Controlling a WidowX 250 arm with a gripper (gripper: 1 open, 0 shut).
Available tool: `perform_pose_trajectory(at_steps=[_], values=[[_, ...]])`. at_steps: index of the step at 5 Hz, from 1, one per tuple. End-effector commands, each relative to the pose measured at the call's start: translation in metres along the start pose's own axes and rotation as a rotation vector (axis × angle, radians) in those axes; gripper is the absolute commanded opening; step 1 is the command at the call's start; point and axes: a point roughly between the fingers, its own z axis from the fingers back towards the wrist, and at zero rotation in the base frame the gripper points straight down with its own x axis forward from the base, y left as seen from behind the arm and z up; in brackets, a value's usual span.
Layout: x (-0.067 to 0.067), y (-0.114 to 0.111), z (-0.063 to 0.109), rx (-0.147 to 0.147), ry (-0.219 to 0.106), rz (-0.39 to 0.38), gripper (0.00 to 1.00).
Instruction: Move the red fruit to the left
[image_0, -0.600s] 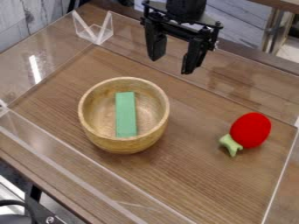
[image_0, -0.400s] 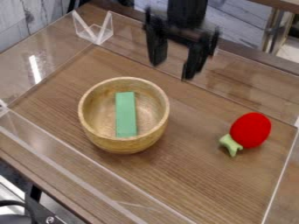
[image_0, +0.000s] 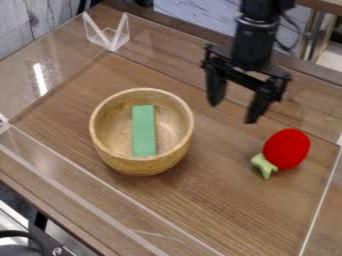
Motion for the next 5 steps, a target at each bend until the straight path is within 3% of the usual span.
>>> perform_pose_trajectory(at_steps=[1, 3, 4, 5], values=[[0.023, -0.035, 0.015, -0.008, -0.11, -0.057, 1.0], [0.036, -0.068, 0.006, 0.006, -0.157, -0.155, 1.0], [0.035, -0.076, 0.005, 0.038, -0.181, -0.203, 1.0], [0.022, -0.064, 0.015, 0.065, -0.199, -0.224, 1.0]])
